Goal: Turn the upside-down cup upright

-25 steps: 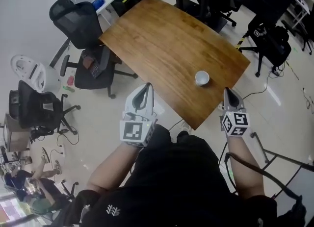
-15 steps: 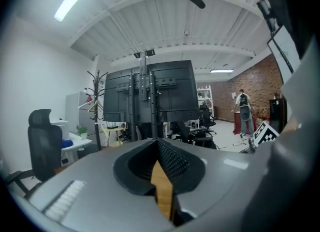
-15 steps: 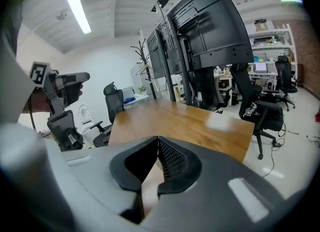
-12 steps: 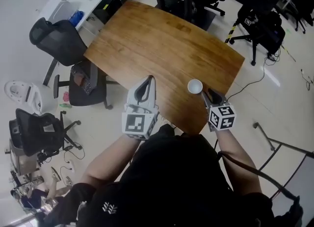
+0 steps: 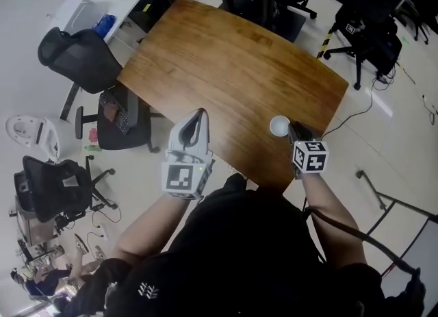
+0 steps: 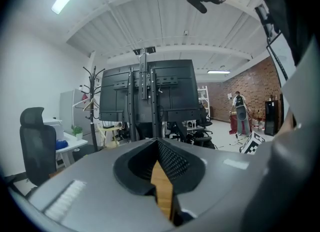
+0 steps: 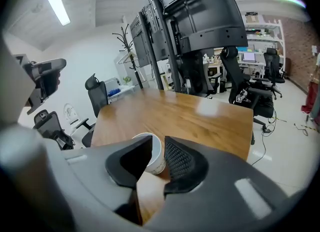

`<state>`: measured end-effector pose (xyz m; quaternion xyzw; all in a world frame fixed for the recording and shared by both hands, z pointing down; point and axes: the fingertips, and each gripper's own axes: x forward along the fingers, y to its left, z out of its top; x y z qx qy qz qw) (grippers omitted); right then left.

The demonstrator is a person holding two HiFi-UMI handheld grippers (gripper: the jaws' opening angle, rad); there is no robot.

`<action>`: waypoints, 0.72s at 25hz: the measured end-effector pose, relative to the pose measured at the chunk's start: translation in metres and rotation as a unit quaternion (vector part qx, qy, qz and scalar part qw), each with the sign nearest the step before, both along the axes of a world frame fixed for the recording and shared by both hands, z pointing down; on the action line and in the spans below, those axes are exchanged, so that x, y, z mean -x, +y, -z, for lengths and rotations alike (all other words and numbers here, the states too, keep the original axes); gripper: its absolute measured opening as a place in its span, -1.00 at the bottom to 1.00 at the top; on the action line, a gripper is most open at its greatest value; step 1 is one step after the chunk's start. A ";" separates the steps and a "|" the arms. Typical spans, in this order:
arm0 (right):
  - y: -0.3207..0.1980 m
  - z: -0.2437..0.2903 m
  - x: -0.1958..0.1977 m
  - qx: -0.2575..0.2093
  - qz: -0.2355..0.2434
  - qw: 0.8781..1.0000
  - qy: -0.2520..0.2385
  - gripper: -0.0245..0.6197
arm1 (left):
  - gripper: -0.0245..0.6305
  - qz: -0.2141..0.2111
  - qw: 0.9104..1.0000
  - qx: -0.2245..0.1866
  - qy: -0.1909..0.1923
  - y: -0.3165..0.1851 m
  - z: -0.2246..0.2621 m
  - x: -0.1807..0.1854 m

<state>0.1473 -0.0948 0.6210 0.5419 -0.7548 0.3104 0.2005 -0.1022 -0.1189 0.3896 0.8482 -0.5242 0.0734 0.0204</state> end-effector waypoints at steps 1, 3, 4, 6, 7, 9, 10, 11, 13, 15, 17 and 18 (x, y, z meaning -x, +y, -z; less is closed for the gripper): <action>0.000 -0.004 0.001 0.006 0.002 1.000 0.001 -0.68 | -0.93 0.005 1.000 0.001 -0.001 -0.001 -0.001 0.003; 0.002 -0.010 0.002 0.016 0.003 1.000 0.002 -0.68 | -0.93 0.011 1.000 -0.004 0.008 -0.001 0.003 0.004; 0.002 -0.011 0.004 0.020 0.005 1.000 0.004 -0.68 | -0.93 0.010 1.000 -0.009 0.012 -0.001 0.006 0.004; 0.003 -0.015 0.006 0.025 0.013 0.999 0.015 -0.70 | -0.93 0.009 1.000 -0.014 0.010 0.001 0.008 0.004; 0.003 -0.017 0.006 0.028 0.015 0.999 0.021 -0.73 | -0.93 0.011 1.000 -0.014 0.008 0.002 0.008 0.005; 0.003 -0.017 0.005 0.027 0.016 0.999 0.028 -0.87 | -0.93 0.014 1.000 -0.014 0.008 0.004 0.007 0.008; 0.004 -0.015 0.005 0.022 0.018 0.999 0.032 -0.92 | -0.93 0.015 1.000 -0.014 0.007 0.006 0.007 0.010; 0.004 -0.013 0.005 0.015 0.019 0.999 0.039 -0.92 | -0.93 0.016 1.000 -0.013 0.008 0.008 0.007 0.011; 0.003 -0.007 0.001 -0.001 0.016 0.998 0.062 -0.92 | -0.93 0.020 1.000 -0.010 0.010 0.011 0.007 0.015; 0.002 -0.003 -0.006 -0.012 0.005 0.997 0.076 -0.92 | -0.93 0.023 1.000 -0.010 0.010 0.013 0.007 0.019; 0.001 0.000 -0.009 -0.017 -0.004 0.997 0.070 -0.92 | -0.93 0.024 1.000 -0.010 0.006 0.014 0.008 0.021; 0.001 0.002 -0.008 -0.017 -0.005 0.998 0.062 -0.92 | -0.93 0.024 1.000 -0.010 0.005 0.014 0.008 0.021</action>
